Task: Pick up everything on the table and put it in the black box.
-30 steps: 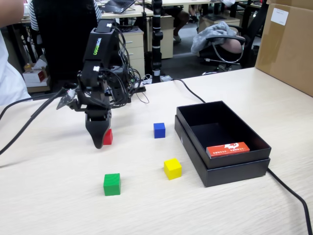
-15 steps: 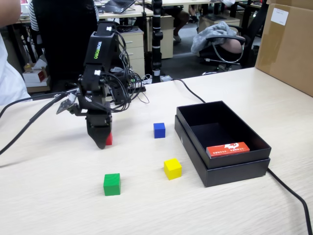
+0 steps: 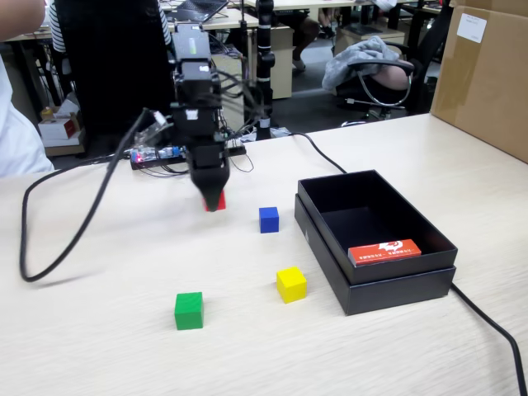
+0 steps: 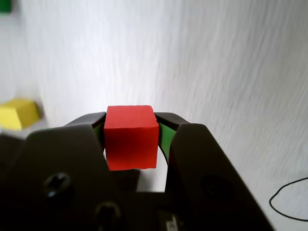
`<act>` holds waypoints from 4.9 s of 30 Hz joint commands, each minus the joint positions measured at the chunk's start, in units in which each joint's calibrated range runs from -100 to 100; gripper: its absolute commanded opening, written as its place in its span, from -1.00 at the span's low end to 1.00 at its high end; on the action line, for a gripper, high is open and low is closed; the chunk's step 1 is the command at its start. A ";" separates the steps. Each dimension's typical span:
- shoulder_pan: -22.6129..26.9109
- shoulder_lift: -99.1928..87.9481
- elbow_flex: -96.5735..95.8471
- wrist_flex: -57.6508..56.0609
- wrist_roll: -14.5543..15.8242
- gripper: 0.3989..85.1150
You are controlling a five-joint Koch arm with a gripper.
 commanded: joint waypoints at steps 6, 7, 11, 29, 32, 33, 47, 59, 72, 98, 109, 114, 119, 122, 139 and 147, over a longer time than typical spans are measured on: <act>12.01 -4.38 11.92 -3.51 4.49 -0.99; 12.89 -2.55 14.73 -4.20 4.98 -0.99; 17.58 18.45 38.93 -6.28 7.96 -0.99; 18.27 67.10 63.87 -10.34 10.60 -0.99; 18.17 70.66 62.87 -10.94 10.65 -0.62; 18.17 70.66 62.41 -10.94 10.65 -0.56; 15.97 39.57 58.06 -10.94 11.62 0.03; 8.64 1.13 19.26 -10.77 14.75 0.16; 9.23 13.98 9.11 -9.82 17.34 0.18; 9.72 42.21 18.72 -9.91 17.39 0.15; 9.47 44.16 18.72 -9.91 16.65 -0.04; 9.43 44.61 19.26 -9.30 16.65 -0.24; 9.13 44.73 19.71 -8.44 16.75 -0.93; 9.04 44.50 19.62 -8.27 16.65 -0.99; 10.65 9.50 30.23 -8.61 3.13 -0.99; 14.26 23.27 44.10 -8.52 2.88 -0.99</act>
